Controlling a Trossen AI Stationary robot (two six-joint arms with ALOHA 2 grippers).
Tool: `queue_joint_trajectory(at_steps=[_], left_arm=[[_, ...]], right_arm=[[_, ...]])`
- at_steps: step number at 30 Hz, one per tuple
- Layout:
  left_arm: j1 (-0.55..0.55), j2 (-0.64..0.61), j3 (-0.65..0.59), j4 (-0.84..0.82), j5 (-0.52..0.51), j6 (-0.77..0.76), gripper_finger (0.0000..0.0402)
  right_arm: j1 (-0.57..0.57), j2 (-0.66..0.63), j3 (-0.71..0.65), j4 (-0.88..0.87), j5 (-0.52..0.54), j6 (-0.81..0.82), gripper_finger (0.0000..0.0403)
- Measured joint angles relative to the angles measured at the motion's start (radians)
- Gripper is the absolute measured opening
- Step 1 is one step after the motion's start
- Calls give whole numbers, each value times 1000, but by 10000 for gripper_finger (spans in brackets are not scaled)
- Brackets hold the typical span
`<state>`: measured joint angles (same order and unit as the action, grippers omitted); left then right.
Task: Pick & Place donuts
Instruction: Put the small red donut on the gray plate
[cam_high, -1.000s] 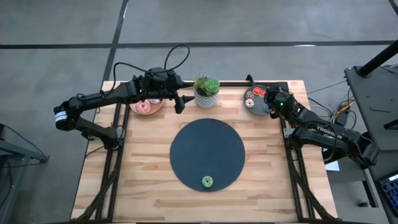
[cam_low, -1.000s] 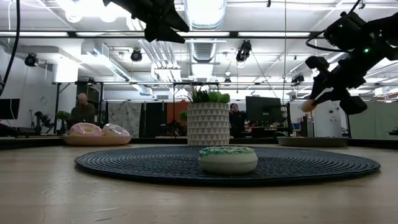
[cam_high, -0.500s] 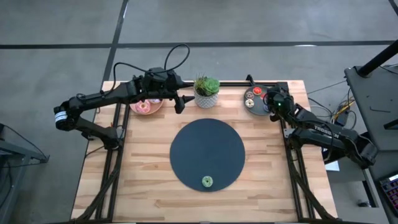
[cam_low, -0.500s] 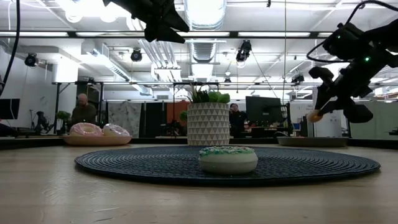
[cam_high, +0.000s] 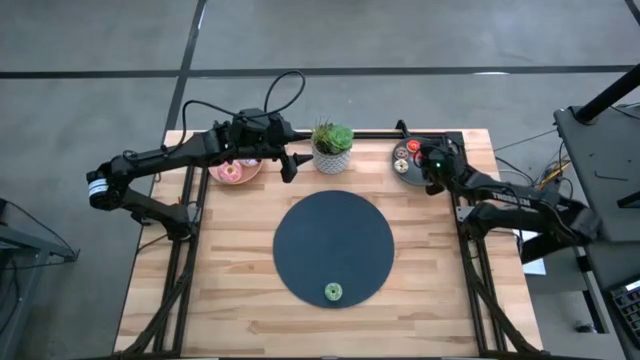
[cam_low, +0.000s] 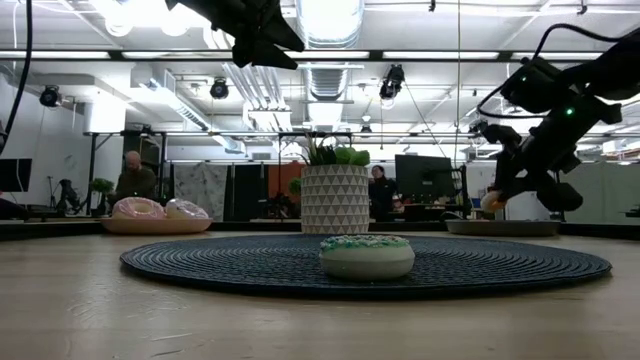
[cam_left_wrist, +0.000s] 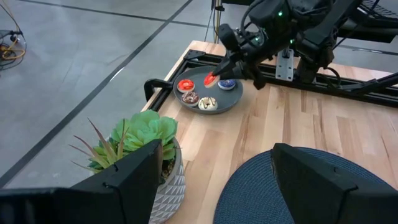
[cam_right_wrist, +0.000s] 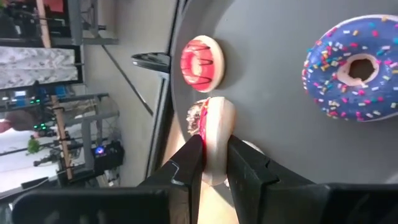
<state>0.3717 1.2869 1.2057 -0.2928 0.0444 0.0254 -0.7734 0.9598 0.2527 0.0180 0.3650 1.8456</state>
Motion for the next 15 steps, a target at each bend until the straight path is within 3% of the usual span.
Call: queue_joint_trajectory(at_steps=[15], left_arm=[[0, 0, 0, 0, 0, -2, 271]], right_arm=[[-63, 92, 0, 88, -7, -21, 59]])
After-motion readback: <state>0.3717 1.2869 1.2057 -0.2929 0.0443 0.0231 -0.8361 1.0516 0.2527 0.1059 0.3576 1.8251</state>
